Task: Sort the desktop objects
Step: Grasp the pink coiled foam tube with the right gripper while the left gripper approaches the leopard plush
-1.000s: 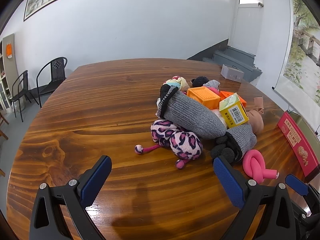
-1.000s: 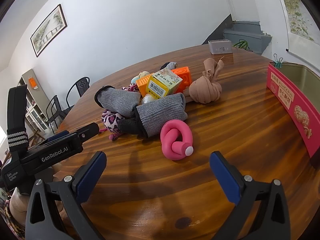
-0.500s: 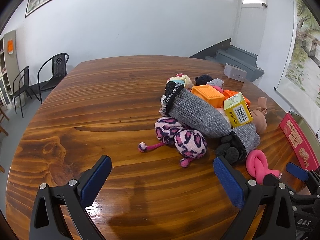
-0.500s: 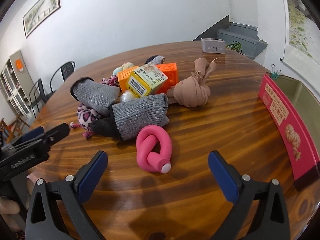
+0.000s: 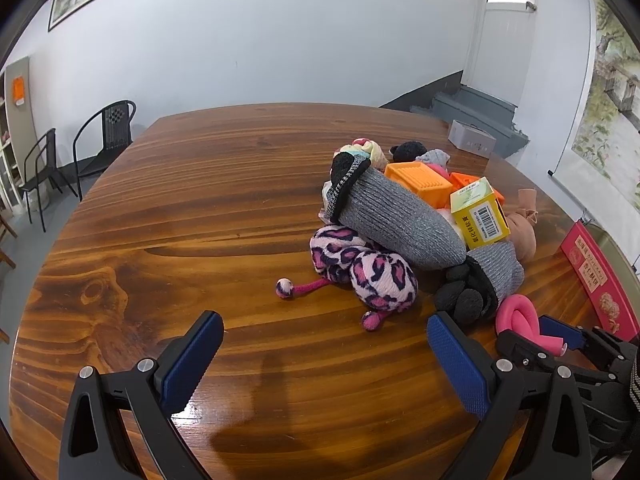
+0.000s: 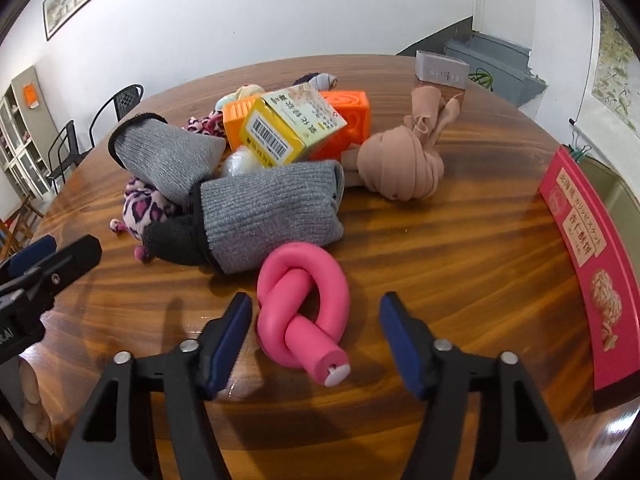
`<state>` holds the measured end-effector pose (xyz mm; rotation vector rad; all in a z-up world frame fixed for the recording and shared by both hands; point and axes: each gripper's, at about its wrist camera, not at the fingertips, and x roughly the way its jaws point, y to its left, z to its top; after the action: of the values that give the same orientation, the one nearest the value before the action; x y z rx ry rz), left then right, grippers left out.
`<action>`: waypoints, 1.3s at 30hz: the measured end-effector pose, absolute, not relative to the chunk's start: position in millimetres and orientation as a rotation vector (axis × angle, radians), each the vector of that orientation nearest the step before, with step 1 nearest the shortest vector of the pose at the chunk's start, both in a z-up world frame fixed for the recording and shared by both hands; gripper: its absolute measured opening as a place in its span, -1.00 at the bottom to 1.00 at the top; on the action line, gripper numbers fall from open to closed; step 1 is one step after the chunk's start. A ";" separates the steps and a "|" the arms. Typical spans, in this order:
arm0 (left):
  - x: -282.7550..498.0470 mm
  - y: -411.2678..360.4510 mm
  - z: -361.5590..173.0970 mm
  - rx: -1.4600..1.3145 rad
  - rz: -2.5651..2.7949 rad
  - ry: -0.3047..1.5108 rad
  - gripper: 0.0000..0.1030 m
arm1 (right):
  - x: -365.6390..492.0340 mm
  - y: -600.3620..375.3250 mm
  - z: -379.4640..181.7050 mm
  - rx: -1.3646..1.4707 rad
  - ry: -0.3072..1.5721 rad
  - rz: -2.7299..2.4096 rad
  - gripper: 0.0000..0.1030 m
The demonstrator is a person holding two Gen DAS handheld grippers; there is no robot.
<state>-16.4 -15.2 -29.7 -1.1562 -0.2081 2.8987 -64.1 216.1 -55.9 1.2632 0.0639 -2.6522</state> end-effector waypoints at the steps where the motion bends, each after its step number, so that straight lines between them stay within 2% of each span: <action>1: -16.5 -15.2 -30.3 -1.161 2.892 -0.211 1.00 | -63.6 216.2 -56.0 1.264 0.063 -2.650 0.19; 3: -17.1 -14.8 -31.3 -1.159 2.876 -0.222 1.00 | -61.4 217.5 -54.7 1.257 0.051 -2.647 0.04; 5: -18.4 -13.5 -32.7 -1.159 2.870 -0.215 1.00 | -60.2 219.1 -54.8 1.252 0.029 -2.648 -0.03; 12: -32.1 -11.6 -34.5 -1.185 2.867 -0.219 1.00 | -55.2 228.1 -52.2 1.194 -0.088 -2.630 -0.03; 20: -59.9 3.8 -37.1 -1.214 2.877 -0.098 1.00 | -53.2 236.9 -50.1 1.137 -0.216 -2.607 -0.03; 28: -86.5 2.9 -51.1 -1.281 2.849 -0.110 1.00 | -58.3 234.4 -48.6 1.140 -0.237 -2.603 -0.03; 30: -91.0 0.8 -55.3 -1.308 2.814 -0.138 0.85 | -59.1 234.1 -49.0 1.142 -0.240 -2.598 -0.03; 32: -94.6 -1.0 -58.9 -1.332 2.784 -0.158 0.47 | -59.9 233.8 -49.4 1.145 -0.243 -2.594 -0.04; 33: -94.0 -1.2 -59.0 -1.334 2.786 -0.146 0.44 | -60.3 233.6 -49.6 1.146 -0.244 -2.592 -0.04; 35: -92.6 -1.6 -59.2 -1.337 2.791 -0.122 0.13 | -60.6 233.6 -49.8 1.145 -0.246 -2.590 -0.03; 36: -91.3 -1.8 -59.2 -1.338 2.793 -0.110 0.06 | -60.3 233.8 -49.7 1.142 -0.248 -2.591 -0.03; 38: -87.3 -3.7 -57.7 -1.338 2.786 -0.115 -0.27 | -60.1 234.4 -48.7 1.131 -0.253 -2.592 -0.03; 39: -84.8 -5.1 -56.5 -1.338 2.782 -0.125 -0.27 | -59.3 234.5 -48.0 1.121 -0.254 -2.595 -0.03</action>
<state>-84.8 -5.1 -56.5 -1.3378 -0.1245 2.7822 -59.3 234.5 -48.0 1.1215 -0.2537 -2.5947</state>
